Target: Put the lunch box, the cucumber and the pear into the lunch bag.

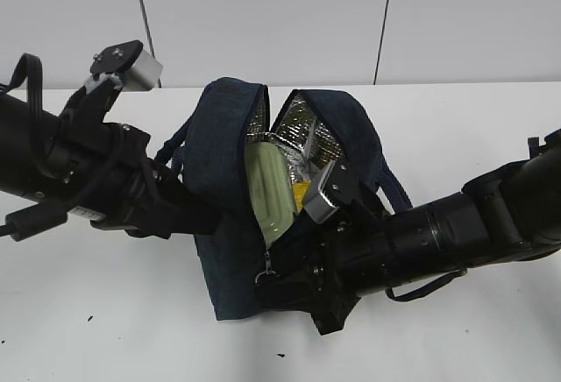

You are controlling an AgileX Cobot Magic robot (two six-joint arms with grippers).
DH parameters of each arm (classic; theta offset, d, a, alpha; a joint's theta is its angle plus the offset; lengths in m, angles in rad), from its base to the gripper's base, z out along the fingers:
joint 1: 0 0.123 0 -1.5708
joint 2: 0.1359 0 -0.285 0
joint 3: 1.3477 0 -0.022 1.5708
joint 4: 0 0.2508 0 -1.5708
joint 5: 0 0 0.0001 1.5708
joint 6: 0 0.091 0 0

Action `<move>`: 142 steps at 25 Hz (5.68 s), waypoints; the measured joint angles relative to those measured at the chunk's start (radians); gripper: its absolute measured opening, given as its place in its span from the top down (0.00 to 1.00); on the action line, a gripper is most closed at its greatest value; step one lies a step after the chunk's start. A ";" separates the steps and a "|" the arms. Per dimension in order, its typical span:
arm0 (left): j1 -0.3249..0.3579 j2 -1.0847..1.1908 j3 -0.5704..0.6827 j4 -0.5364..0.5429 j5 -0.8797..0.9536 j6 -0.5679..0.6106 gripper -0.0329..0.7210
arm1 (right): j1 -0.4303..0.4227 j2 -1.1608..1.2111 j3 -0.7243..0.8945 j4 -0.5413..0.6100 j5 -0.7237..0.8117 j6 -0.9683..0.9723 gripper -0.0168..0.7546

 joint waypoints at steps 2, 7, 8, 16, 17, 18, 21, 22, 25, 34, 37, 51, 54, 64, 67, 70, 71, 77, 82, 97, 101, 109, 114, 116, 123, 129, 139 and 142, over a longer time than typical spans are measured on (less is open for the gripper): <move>0.000 0.000 0.000 -0.001 -0.002 0.000 0.98 | 0.000 0.000 0.000 0.000 0.000 0.004 0.78; 0.000 0.000 0.000 -0.004 -0.016 0.000 0.98 | 0.000 0.000 -0.002 -0.013 0.000 0.029 0.97; 0.000 0.000 0.000 -0.005 -0.020 0.000 0.98 | 0.000 0.000 -0.002 -0.015 0.000 0.034 0.97; 0.000 0.000 0.000 -0.017 -0.048 0.000 0.97 | 0.000 0.000 -0.004 -0.046 0.000 0.112 0.97; 0.000 0.000 0.000 -0.018 -0.049 0.000 0.97 | 0.000 0.000 -0.004 -0.048 0.002 0.124 0.97; 0.000 0.000 0.000 -0.020 -0.049 0.000 0.96 | 0.000 0.000 -0.004 -0.048 0.002 0.135 0.97; 0.000 0.000 0.000 -0.028 -0.052 0.000 0.85 | 0.000 -0.015 -0.004 -0.074 0.000 0.171 0.97; 0.000 0.000 0.000 -0.031 -0.053 0.000 0.80 | 0.000 -0.023 -0.004 -0.083 0.000 0.185 0.97; 0.000 0.000 0.000 -0.028 -0.057 0.000 0.56 | 0.000 -0.063 -0.004 -0.114 -0.024 0.227 0.97; 0.000 0.000 0.000 0.057 0.007 0.000 0.41 | 0.000 -0.139 -0.004 -0.210 -0.056 0.395 0.97; 0.000 0.001 0.000 0.084 0.030 -0.005 0.41 | 0.000 -0.152 -0.004 -0.234 -0.058 0.439 0.97; -0.032 0.073 0.000 0.033 -0.007 -0.013 0.42 | 0.000 -0.250 -0.004 -0.292 -0.060 0.541 0.97; -0.033 0.073 0.000 0.030 -0.034 -0.013 0.42 | 0.000 -0.280 -0.004 -0.298 -0.060 0.546 0.97; -0.033 0.073 0.000 0.023 -0.062 -0.013 0.56 | 0.000 -0.319 -0.061 -0.375 -0.050 0.657 0.97; -0.033 0.073 0.000 -0.002 -0.064 -0.013 0.58 | 0.000 -0.319 -0.090 -0.407 -0.041 0.694 0.97; -0.033 0.080 0.000 -0.036 -0.069 -0.013 0.58 | 0.000 -0.319 -0.110 -0.423 -0.036 0.720 0.97; -0.033 0.087 0.000 -0.043 -0.071 -0.013 0.58 | 0.000 -0.319 -0.114 -0.423 -0.031 0.722 0.97; -0.033 0.162 0.000 -0.065 -0.072 -0.013 0.71 | 0.000 -0.319 -0.152 -0.445 -0.003 0.759 0.97; -0.033 0.172 0.000 -0.067 -0.075 -0.014 0.90 | 0.000 -0.319 -0.170 -0.467 0.004 0.775 0.97; -0.024 0.172 -0.002 0.086 -0.034 -0.015 0.97 | 0.000 -0.321 -0.251 -0.517 0.018 0.831 0.97; 0.006 0.172 -0.004 0.091 0.018 -0.015 0.98 | 0.000 -0.321 -0.255 -0.541 0.020 0.852 0.97; 0.095 0.154 -0.004 0.037 0.112 -0.015 0.71 | 0.000 -0.321 -0.257 -0.547 0.030 0.858 0.97; 0.099 0.085 -0.004 0.008 0.112 -0.016 0.41 | 0.000 -0.321 -0.257 -0.547 0.030 0.858 0.97; 0.099 0.065 -0.004 -0.029 0.111 -0.016 0.38 | 0.000 -0.321 -0.257 -0.547 0.030 0.860 0.97; 0.084 0.059 -0.004 -0.120 0.045 -0.016 0.37 | 0.000 -0.321 -0.257 -0.547 0.030 0.860 0.97; 0.061 0.059 -0.004 -0.131 0.009 -0.016 0.68 | 0.000 -0.321 -0.257 -0.547 0.030 0.860 0.97; 0.061 0.059 -0.004 -0.098 0.032 -0.016 0.97 | 0.000 -0.321 -0.268 -0.547 0.006 0.860 0.97; 0.061 0.059 -0.004 -0.098 0.033 -0.016 0.97 | 0.000 -0.321 -0.279 -0.547 0.003 0.860 0.97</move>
